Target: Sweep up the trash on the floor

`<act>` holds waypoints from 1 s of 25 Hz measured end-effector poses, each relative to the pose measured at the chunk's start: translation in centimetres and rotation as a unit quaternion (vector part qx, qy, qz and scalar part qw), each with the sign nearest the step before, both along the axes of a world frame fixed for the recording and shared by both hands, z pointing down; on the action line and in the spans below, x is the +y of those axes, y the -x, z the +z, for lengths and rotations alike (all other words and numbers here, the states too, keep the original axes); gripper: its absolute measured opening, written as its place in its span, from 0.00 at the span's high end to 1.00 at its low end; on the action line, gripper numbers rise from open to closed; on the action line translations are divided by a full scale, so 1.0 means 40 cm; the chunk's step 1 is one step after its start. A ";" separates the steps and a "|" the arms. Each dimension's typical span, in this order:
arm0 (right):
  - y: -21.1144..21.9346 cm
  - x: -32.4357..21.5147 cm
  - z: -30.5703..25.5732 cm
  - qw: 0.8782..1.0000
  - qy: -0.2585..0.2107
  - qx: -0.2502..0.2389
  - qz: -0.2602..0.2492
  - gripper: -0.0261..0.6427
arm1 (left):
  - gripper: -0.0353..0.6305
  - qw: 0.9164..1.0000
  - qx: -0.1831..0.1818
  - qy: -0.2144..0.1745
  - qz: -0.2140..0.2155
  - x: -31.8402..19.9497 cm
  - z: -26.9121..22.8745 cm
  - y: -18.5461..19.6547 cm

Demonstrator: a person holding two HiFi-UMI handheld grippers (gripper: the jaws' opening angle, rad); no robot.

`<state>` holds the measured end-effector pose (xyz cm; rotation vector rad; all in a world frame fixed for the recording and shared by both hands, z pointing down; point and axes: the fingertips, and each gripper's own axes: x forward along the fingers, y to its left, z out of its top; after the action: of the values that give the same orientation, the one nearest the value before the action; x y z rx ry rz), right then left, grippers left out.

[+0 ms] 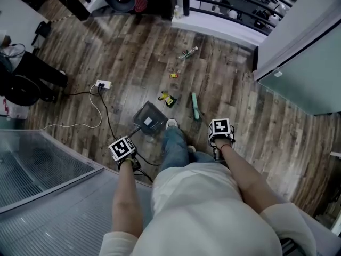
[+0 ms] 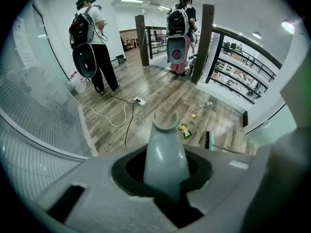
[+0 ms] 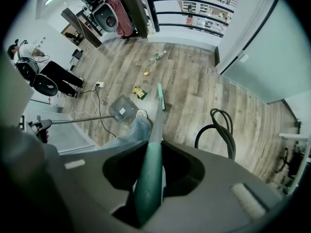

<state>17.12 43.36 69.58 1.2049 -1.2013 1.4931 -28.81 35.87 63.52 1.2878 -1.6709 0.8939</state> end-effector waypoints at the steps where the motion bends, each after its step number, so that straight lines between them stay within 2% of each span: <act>1: 0.001 -0.011 0.000 1.000 0.000 0.001 -0.001 0.81 | 0.81 1.000 -0.001 0.001 0.001 -0.010 0.003 0.004; 16: 0.068 -0.231 -0.029 0.999 0.004 0.038 -0.015 0.81 | 0.81 1.000 0.016 0.019 0.009 -0.214 0.040 0.085; 25: 0.146 -0.378 -0.027 0.996 -0.004 0.062 -0.058 0.81 | 0.81 0.999 0.017 0.041 0.028 -0.339 0.053 0.114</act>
<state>11.28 28.22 68.49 1.1932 -1.1745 1.3104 -33.38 22.32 65.63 1.2920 -1.5641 0.9584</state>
